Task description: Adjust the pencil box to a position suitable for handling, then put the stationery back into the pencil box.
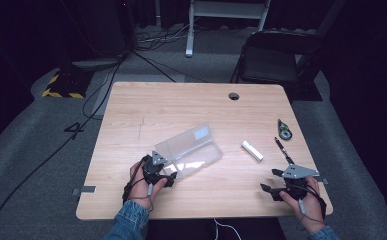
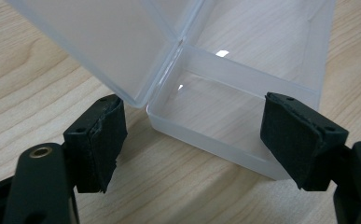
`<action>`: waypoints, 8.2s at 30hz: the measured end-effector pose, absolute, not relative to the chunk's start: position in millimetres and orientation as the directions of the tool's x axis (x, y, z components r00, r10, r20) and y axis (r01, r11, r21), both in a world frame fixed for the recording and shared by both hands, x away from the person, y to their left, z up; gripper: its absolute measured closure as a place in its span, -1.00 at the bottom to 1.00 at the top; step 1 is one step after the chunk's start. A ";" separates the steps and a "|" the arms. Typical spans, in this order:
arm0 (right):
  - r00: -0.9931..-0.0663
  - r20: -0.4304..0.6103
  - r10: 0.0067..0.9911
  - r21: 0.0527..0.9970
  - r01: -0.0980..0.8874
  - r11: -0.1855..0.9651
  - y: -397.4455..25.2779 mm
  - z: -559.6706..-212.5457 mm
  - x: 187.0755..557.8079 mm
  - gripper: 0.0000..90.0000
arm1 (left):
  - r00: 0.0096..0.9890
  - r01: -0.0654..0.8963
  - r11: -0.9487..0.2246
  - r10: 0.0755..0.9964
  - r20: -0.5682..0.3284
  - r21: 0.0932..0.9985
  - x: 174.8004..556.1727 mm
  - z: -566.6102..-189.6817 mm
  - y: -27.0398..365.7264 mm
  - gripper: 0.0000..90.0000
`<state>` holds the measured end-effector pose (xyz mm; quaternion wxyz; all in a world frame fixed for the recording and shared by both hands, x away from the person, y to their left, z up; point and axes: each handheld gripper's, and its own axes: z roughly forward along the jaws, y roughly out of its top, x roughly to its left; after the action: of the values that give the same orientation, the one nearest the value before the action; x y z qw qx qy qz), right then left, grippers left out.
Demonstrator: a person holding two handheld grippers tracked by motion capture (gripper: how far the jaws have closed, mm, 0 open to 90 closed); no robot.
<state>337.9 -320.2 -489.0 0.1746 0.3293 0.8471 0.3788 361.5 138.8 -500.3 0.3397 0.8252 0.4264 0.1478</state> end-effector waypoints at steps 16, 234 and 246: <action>-0.720 -0.049 0.692 0.766 0.417 0.489 -319.9 -486.8 339.5 -0.44 | 0.707 0.527 -0.483 0.706 -0.045 0.699 354.7 -501.6 128.6 -0.47; -0.682 -0.116 0.722 0.719 0.444 0.535 -286.7 -395.4 430.6 0.78 | 0.613 0.577 -0.435 0.790 -0.014 0.692 355.5 -504.3 191.9 -0.67; -0.770 -0.089 0.632 0.749 0.367 0.552 -257.2 -384.4 414.5 0.78 | 0.613 0.575 -0.437 0.790 -0.012 0.692 355.4 -504.3 192.0 -0.67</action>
<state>414.5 -257.2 -384.4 0.1773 0.2894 0.8629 0.3746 355.4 192.0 -504.3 0.3372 0.8325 0.4099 0.1590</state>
